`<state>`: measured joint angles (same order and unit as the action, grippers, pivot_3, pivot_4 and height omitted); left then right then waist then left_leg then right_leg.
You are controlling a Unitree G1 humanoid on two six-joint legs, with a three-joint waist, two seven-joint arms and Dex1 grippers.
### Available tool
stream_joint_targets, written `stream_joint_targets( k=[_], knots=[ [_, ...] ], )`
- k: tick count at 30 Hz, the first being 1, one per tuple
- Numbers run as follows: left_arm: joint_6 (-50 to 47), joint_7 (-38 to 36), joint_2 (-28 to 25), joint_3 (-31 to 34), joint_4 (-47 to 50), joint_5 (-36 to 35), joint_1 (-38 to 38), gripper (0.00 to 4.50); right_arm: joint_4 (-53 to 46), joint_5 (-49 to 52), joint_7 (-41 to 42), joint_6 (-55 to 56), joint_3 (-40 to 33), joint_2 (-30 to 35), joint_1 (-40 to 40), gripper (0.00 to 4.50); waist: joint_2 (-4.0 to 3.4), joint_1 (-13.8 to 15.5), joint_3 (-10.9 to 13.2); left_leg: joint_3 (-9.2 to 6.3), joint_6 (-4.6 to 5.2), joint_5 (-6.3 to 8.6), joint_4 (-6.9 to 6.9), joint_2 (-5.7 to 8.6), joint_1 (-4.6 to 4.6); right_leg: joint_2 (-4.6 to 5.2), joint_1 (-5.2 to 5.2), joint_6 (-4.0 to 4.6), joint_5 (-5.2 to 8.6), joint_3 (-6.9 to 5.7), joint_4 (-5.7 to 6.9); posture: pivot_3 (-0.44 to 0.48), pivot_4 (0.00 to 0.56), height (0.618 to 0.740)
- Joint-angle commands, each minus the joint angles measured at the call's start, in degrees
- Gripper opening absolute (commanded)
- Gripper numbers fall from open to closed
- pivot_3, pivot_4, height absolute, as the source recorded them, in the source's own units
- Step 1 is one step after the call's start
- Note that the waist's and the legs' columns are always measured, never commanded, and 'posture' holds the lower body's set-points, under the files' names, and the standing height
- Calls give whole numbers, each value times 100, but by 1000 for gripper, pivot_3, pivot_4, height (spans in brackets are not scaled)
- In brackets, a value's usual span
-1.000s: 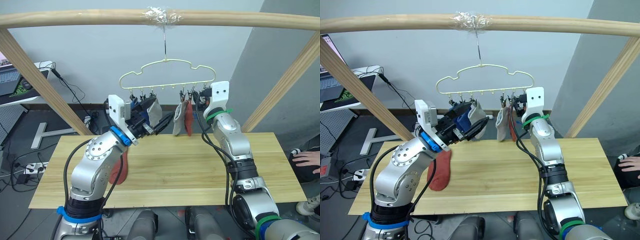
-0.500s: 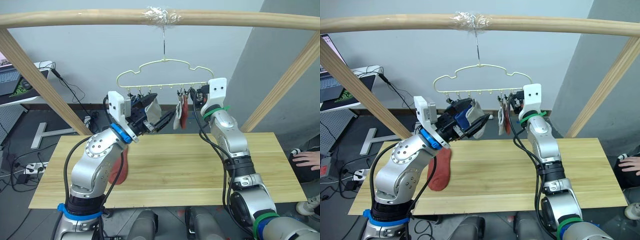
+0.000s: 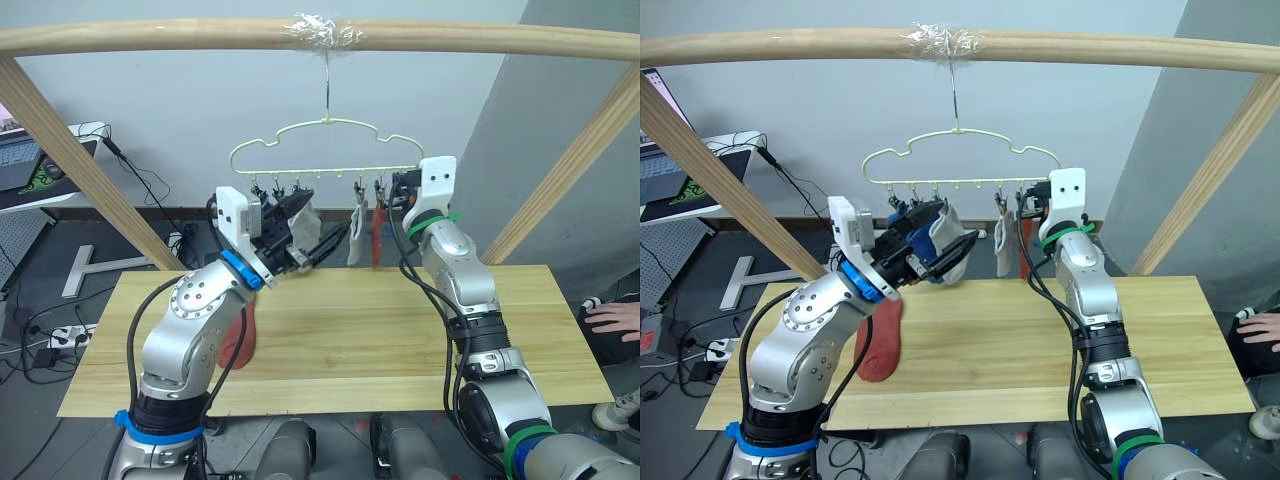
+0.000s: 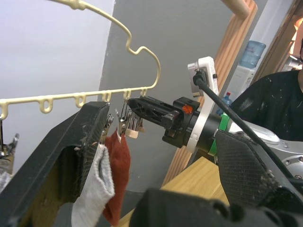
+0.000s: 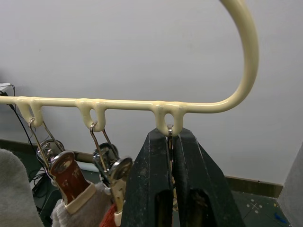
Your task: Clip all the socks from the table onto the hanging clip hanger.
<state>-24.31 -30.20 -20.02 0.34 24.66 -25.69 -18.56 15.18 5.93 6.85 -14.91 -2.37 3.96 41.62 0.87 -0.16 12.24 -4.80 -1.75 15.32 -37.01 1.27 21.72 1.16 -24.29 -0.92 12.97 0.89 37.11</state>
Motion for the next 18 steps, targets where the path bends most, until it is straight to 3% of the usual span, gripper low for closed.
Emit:
stream_joint_targets(
  k=[1, 5, 8, 9, 12, 18],
  knots=[
    [7, 214, -23, 264, 136, 9, 451, 4135, -320, 122, 409, -52, -33, 298, 8, 15, -1, -6, 0, 3, 0, 0, 1, 0, -3, 0, 0, 0, 0, 1, -1, 90, 209, 740],
    [461, 548, -348, 673, -965, 783, 1439, 4135, -642, 423, 1144, -672, 109, 633, -24, 15, -2, -23, 1, 1, 1, 1, 5, -3, -11, 0, 0, 0, 0, 4, 2, 85, 208, 740],
    [776, 508, -471, 814, -1413, 927, 1686, 4135, -832, 525, 1280, -1007, 91, 754, -25, 15, -4, -16, 3, -2, 2, 1, 9, -10, -12, -4, 0, 3, 2, 1, 2, 85, 208, 740],
    [853, 469, -464, 867, -1504, 900, 1707, 4474, -871, 549, 1302, -1096, 88, 781, -22, 0, -4, -2, 3, -11, 2, 1, 5, -9, -5, -3, -1, 3, 2, -2, 0, 85, 208, 740],
    [759, 820, -533, 1068, -2483, 1145, 1526, 4494, -1104, 699, 1322, -1538, 33, 821, -42, 0, -3, 63, 4, -25, 1, 0, -2, 0, 7, 4, 0, 3, 2, -8, -3, 85, 208, 740],
    [901, 679, -565, 839, -3801, 1426, 993, 4494, -1333, 781, 1307, -1920, 28, 902, -6, 0, 0, 8, 4, -18, 2, 0, 1, 1, 4, 6, -6, 5, -1, -8, -4, 74, 212, 740]
  ],
)
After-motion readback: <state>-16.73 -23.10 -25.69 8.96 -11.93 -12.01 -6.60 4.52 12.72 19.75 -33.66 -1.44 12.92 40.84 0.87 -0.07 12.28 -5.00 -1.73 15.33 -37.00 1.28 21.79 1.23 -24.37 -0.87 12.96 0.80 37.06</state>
